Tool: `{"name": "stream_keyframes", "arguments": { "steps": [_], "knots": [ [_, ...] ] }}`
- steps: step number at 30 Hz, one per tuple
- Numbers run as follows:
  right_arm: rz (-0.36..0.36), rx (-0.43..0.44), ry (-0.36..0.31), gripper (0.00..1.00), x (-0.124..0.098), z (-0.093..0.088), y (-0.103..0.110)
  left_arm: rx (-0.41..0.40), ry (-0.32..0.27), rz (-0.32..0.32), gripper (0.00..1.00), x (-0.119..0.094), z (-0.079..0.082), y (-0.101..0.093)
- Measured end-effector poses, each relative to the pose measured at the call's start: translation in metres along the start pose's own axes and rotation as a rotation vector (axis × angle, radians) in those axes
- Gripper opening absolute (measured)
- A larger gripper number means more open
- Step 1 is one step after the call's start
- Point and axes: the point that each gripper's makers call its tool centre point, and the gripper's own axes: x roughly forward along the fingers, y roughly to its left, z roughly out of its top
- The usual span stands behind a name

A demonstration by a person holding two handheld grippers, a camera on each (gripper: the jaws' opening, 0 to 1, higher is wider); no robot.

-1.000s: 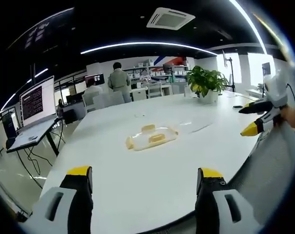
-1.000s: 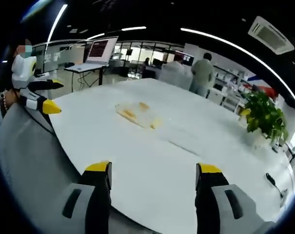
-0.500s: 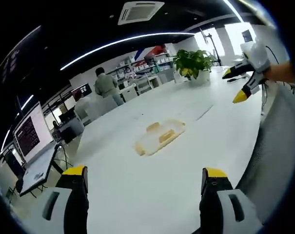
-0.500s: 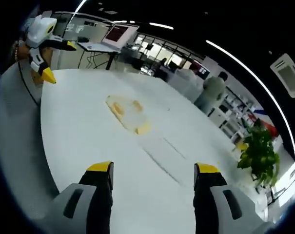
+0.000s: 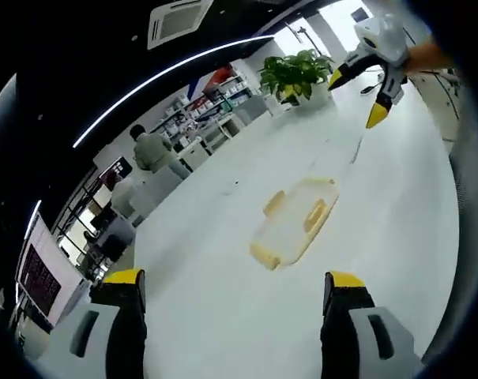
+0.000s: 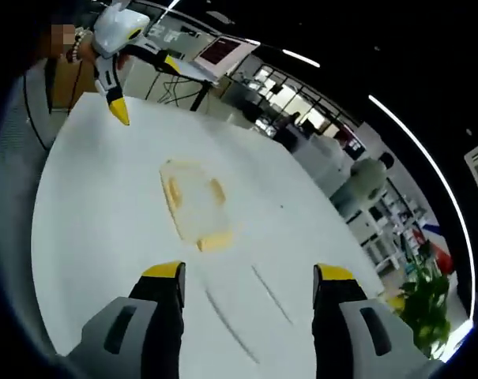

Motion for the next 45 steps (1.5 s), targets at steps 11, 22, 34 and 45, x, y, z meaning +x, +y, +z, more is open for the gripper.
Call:
{"name": "stream_keyframes", "arguments": {
  "steps": [11, 22, 34, 45],
  "knots": [
    [0.099, -0.135, 0.015, 0.62, 0.066, 0.008, -0.005, 0.219, 0.076, -0.097, 0.9, 0.078, -0.01, 0.003],
    [0.336, -0.173, 0.163, 0.63, 0.113, -0.006, 0.012, 0.236, 0.126, -0.244, 0.9, 0.128, -0.018, -0.005],
    [0.501, -0.191, 0.247, 0.61, 0.133, -0.02, 0.031, 0.362, 0.174, -0.391, 0.88, 0.146, -0.021, -0.019],
    [0.595, -0.2, 0.282, 0.56, 0.141, -0.026, 0.039, 0.36, 0.245, -0.498, 0.83, 0.151, -0.025, -0.027]
  ]
}}
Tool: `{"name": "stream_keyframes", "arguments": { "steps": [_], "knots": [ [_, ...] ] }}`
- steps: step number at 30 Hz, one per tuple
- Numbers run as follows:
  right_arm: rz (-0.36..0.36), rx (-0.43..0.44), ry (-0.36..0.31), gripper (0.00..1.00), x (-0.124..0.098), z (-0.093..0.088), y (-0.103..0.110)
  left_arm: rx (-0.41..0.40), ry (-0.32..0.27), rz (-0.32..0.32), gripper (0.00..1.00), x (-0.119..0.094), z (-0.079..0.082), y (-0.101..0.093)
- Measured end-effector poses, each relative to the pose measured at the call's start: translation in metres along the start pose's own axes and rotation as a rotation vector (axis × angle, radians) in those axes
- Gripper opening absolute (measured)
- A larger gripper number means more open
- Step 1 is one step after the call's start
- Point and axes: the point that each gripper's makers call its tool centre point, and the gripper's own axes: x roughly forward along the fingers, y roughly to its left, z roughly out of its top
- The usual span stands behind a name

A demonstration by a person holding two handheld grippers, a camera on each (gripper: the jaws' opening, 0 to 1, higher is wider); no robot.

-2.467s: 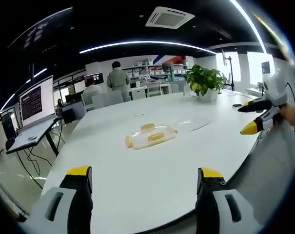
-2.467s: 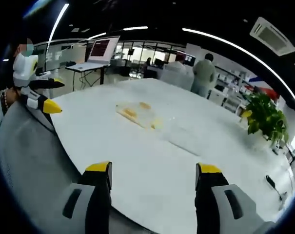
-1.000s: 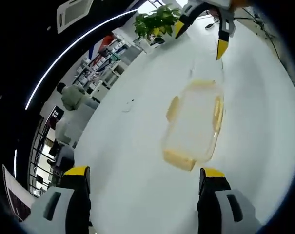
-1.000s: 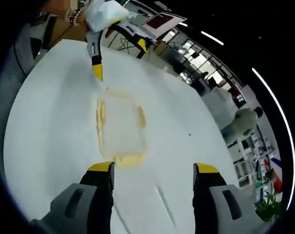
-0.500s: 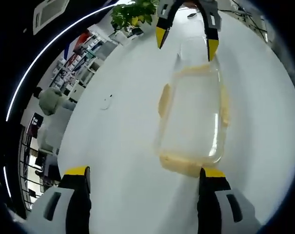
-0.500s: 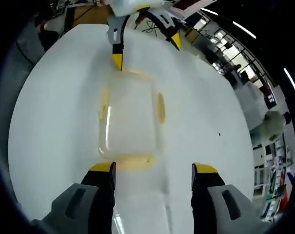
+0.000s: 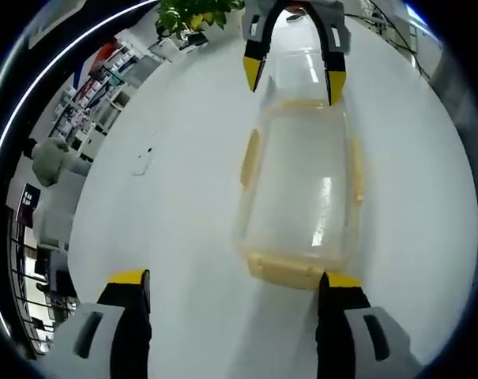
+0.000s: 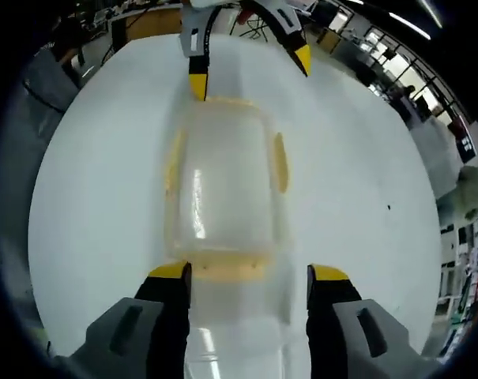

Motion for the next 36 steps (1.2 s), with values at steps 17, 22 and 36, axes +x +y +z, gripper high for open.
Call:
{"name": "stream_keyframes", "arguments": {
  "steps": [17, 22, 36],
  "knots": [
    [0.178, 0.058, -0.001, 0.38, 0.005, -0.004, 0.02, 0.071, -0.02, -0.229, 0.61, 0.008, 0.006, -0.024],
    [0.212, 0.067, 0.014, 0.38, 0.006, -0.003, 0.024, 0.087, -0.012, -0.308, 0.49, 0.008, 0.007, -0.033],
    [0.229, 0.053, 0.028, 0.39, 0.009, -0.002, 0.024, 0.099, 0.029, -0.433, 0.34, 0.01, 0.005, -0.042]
  ]
}}
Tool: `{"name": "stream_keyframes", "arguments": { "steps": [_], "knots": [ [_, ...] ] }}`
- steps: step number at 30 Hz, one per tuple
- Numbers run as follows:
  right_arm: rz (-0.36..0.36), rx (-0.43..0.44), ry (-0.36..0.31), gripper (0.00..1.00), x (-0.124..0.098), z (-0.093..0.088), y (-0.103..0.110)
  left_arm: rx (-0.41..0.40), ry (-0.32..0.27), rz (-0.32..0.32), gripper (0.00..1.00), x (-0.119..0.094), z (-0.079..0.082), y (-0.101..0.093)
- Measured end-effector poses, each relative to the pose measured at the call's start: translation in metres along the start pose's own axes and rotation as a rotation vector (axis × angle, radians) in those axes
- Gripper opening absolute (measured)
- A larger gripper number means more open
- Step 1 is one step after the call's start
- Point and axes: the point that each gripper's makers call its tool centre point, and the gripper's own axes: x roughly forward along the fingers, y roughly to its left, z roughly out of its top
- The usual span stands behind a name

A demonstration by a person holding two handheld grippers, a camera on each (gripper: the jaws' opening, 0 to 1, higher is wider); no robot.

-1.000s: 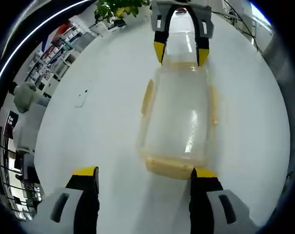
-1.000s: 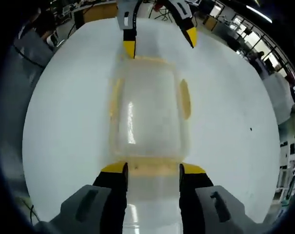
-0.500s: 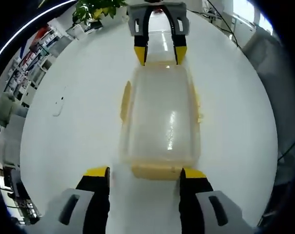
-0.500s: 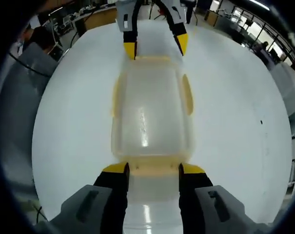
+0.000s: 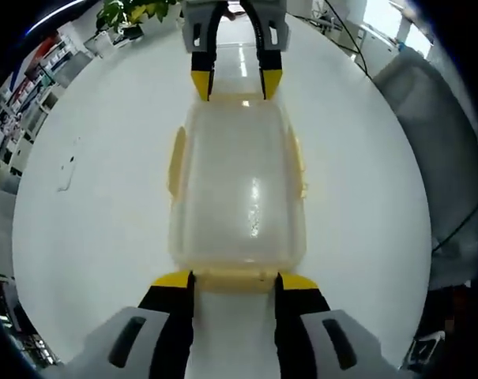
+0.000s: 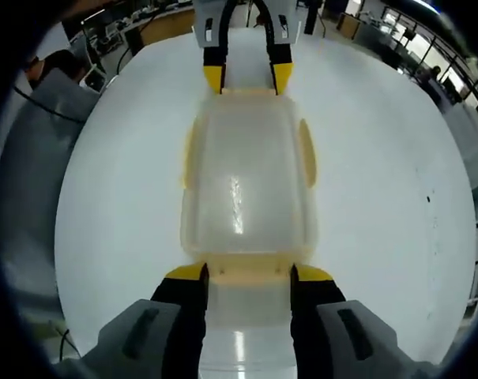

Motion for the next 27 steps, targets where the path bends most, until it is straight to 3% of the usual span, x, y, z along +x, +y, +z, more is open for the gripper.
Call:
{"name": "stream_keyframes", "arguments": {
  "steps": [5, 12, 21, 27],
  "knots": [
    [0.0, 0.004, -0.01, 0.37, -0.0004, 0.0001, 0.0003, -0.065, 0.034, -0.031, 0.34, 0.0017, -0.0038, -0.0009],
    [0.01, -0.013, 0.05, 0.37, 0.0007, 0.0017, -0.0009, -0.05, 0.089, -0.033, 0.34, 0.0023, -0.006, -0.0009],
    [0.019, 0.0, 0.035, 0.38, -0.0002, 0.0019, -0.003, -0.041, 0.045, -0.044, 0.35, 0.0013, -0.0085, -0.0003],
    [0.022, -0.002, 0.013, 0.38, -0.0006, 0.0023, -0.0036, -0.025, 0.072, -0.05, 0.34, 0.0016, -0.0029, -0.0047]
  ]
}}
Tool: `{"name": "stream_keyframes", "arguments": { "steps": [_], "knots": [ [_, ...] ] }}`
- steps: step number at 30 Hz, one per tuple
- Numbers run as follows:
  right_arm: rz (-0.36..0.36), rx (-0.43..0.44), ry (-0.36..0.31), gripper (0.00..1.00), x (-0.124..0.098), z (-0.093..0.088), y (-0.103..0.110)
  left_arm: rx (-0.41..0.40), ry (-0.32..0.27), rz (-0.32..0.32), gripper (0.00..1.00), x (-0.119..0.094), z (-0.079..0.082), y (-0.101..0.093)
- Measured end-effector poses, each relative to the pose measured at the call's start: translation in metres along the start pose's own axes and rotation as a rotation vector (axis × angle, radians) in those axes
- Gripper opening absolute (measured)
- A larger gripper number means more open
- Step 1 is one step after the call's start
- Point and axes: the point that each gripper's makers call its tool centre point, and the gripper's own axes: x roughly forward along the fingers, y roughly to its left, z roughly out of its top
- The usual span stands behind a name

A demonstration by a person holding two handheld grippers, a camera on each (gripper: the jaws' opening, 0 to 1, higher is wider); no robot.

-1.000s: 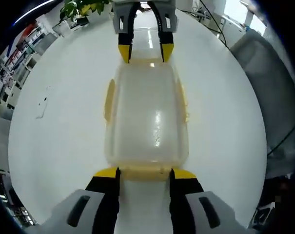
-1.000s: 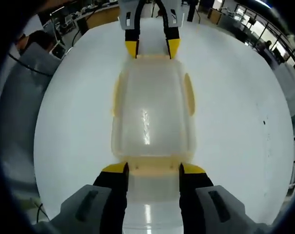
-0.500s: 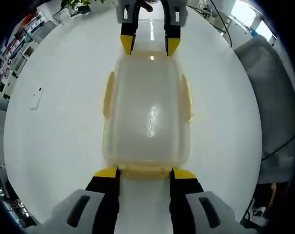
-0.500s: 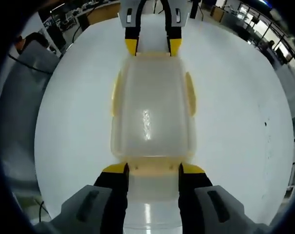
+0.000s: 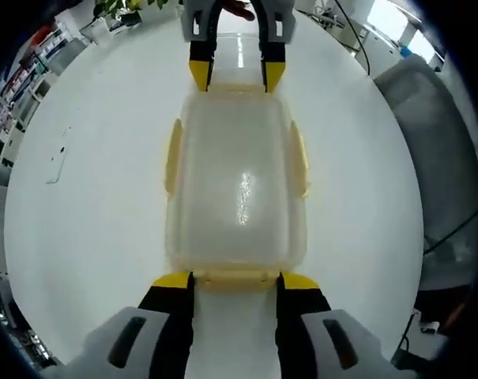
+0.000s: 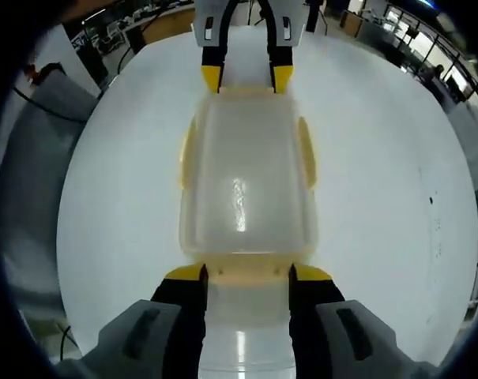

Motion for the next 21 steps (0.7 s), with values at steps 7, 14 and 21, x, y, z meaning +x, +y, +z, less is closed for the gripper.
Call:
{"name": "stream_keyframes", "arguments": {
  "steps": [7, 14, 21],
  "knots": [
    [0.004, -0.003, 0.02, 0.37, 0.001, 0.002, -0.004, 0.002, -0.008, -0.004, 0.34, -0.001, 0.001, -0.004],
    [-0.01, 0.019, -0.002, 0.37, 0.004, 0.0, -0.003, -0.012, 0.009, 0.0, 0.33, 0.001, 0.001, -0.008],
    [-0.026, 0.027, -0.061, 0.37, 0.004, -0.001, 0.0, -0.011, 0.068, 0.003, 0.33, 0.002, 0.0, -0.009]
  ]
}}
